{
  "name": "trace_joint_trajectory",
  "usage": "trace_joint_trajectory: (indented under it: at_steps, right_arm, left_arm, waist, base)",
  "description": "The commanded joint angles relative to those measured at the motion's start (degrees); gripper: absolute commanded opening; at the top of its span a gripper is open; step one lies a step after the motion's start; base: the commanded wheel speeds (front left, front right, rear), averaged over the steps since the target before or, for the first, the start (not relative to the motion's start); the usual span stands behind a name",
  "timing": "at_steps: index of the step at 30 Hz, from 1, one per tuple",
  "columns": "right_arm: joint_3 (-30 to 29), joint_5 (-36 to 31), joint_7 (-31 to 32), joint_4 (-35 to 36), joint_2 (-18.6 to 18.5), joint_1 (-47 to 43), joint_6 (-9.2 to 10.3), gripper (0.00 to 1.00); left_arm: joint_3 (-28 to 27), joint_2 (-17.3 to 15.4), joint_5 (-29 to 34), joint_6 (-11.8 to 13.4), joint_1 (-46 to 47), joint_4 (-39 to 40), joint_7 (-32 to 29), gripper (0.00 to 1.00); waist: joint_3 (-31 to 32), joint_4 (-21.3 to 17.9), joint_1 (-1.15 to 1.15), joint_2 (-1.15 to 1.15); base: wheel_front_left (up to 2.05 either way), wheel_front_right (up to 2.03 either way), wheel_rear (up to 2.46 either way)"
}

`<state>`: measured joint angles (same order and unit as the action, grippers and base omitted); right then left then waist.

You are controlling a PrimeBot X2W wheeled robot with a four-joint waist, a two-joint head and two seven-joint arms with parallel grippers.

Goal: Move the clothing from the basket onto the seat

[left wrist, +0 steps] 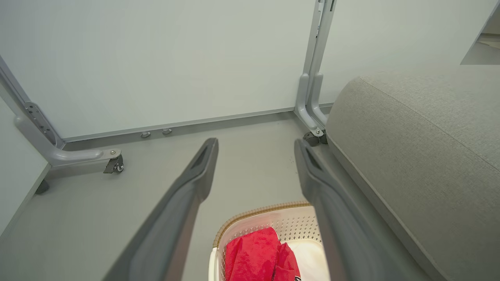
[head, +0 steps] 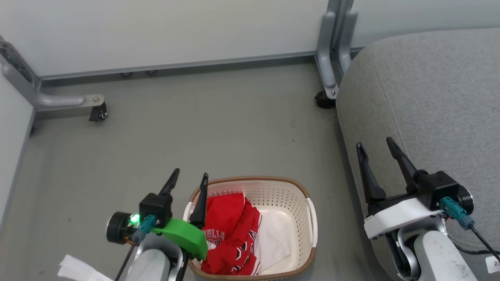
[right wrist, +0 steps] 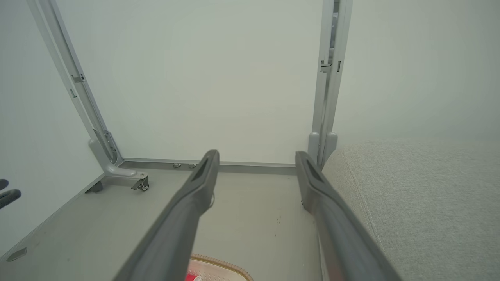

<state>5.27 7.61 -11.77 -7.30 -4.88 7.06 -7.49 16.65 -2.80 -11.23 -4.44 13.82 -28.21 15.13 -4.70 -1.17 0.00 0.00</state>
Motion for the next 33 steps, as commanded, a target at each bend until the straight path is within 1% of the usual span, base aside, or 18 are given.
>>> trace_joint_trajectory:
  at_steps: [1,7,13,20,28,33]
  right_arm:
    - [0.22,0.58,-0.51,0.38,-0.54,1.28,0.0,1.0]
    - [1.3,1.32,-1.07,1.76,-1.03,4.91,0.0,1.0]
    - [1.99,1.93,-1.76,3.57,-1.41,8.63,0.0,1.0]
    - [2.57,2.26,-2.54,7.07,-1.51,13.36,0.0,1.0]
    - [3.78,2.46,-3.21,10.42,-1.14,17.84,0.0,1.0]
    - [4.28,2.57,-3.36,11.51,-0.89,19.8,0.0,1.0]
  left_arm:
    - [1.44,-0.17,-1.0,0.26,2.1,-1.03,0.03,1.0]
    - [9.46,-0.2,-2.75,0.33,8.27,-7.89,0.03,1.0]
    - [17.31,-0.24,-5.97,1.02,14.6,-16.82,-0.03,1.0]
    - [26.07,-0.25,-9.77,2.2,22.63,-24.9,-3.21,1.0]
    - [32.0,-0.26,-12.33,3.63,29.49,-31.25,-7.1,1.0]
    - [35.04,-0.27,-12.31,4.81,32.75,-34.61,-9.52,1.0]
  waist:
    - [-3.67,-1.86,0.0,0.0]
    - [-9.8,-3.79,0.0,0.0]
    - [-16.25,-5.25,0.0,0.0]
    - [-26.12,-7.0,0.0,0.0]
    - [-35.62,-9.09,0.0,0.0]
    - [-39.77,-10.17,0.0,0.0]
  base:
    - [0.0,0.0,0.0]
    - [0.0,0.0,0.0]
    - [0.0,0.0,0.0]
    - [0.0,0.0,0.0]
    - [0.0,0.0,0.0]
    - [0.0,0.0,0.0]
